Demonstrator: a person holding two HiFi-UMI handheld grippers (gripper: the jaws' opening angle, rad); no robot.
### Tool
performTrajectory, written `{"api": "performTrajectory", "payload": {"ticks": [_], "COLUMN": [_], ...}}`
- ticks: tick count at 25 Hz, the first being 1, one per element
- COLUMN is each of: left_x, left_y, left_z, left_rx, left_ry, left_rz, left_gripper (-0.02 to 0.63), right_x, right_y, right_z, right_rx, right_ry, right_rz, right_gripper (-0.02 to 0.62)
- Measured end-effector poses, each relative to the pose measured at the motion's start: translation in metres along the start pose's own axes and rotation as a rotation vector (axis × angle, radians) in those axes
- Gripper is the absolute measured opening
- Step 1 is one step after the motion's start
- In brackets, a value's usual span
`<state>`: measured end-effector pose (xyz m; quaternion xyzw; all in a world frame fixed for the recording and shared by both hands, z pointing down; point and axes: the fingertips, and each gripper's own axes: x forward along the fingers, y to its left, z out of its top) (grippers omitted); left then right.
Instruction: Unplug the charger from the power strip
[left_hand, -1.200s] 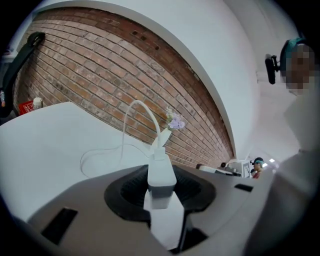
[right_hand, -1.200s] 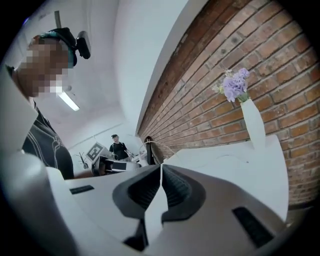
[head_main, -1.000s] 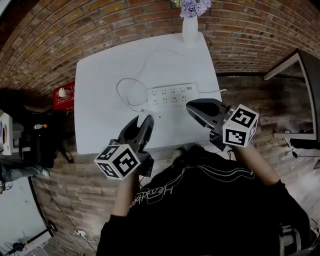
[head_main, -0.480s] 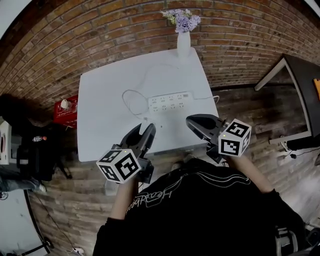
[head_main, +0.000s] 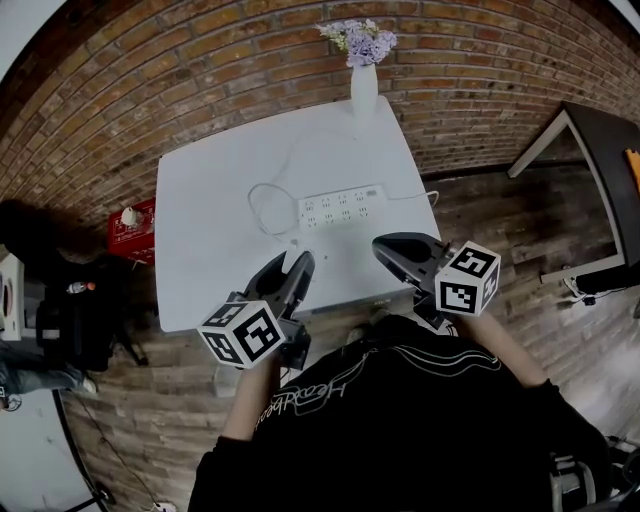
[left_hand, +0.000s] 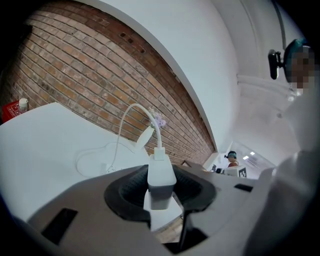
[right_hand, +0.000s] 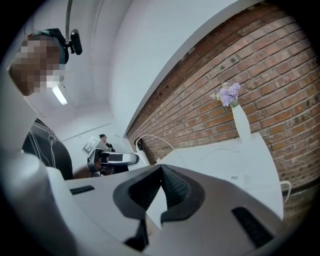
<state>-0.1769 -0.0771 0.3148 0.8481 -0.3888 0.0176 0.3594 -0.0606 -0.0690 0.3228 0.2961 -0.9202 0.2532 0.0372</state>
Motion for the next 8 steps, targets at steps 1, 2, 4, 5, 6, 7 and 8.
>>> {"api": "performTrajectory", "payload": {"ticks": [1, 2, 4, 5, 6, 7, 8], "left_x": [0.001, 0.002, 0.005, 0.007, 0.009, 0.01, 0.012], "left_y": [0.001, 0.001, 0.001, 0.0, -0.001, -0.002, -0.002], "left_z": [0.0, 0.0, 0.002, 0.002, 0.001, 0.001, 0.0], "left_rx": [-0.002, -0.002, -0.003, -0.004, -0.005, -0.006, -0.007], "left_ry": [0.0, -0.001, 0.001, 0.006, 0.011, 0.015, 0.02], "left_rz": [0.0, -0.001, -0.005, -0.007, -0.007, -0.007, -0.007], "left_gripper": [0.135, 0.135, 0.135, 0.135, 0.135, 0.135, 0.135], "right_x": [0.0, 0.0, 0.001, 0.0, 0.0, -0.001, -0.002], "right_y": [-0.001, -0.003, -0.006, -0.007, -0.008, -0.009, -0.009], "right_z": [-0.001, -0.002, -0.001, 0.0, 0.0, 0.001, 0.001], "right_rx": [0.003, 0.007, 0.012, 0.013, 0.014, 0.015, 0.015], "right_ry": [0.0, 0.0, 0.001, 0.002, 0.004, 0.006, 0.008], "right_rz": [-0.001, -0.001, -0.003, -0.004, -0.005, -0.006, -0.007], "right_gripper": [-0.003, -0.003, -0.003, -0.003, -0.003, -0.003, -0.003]}}
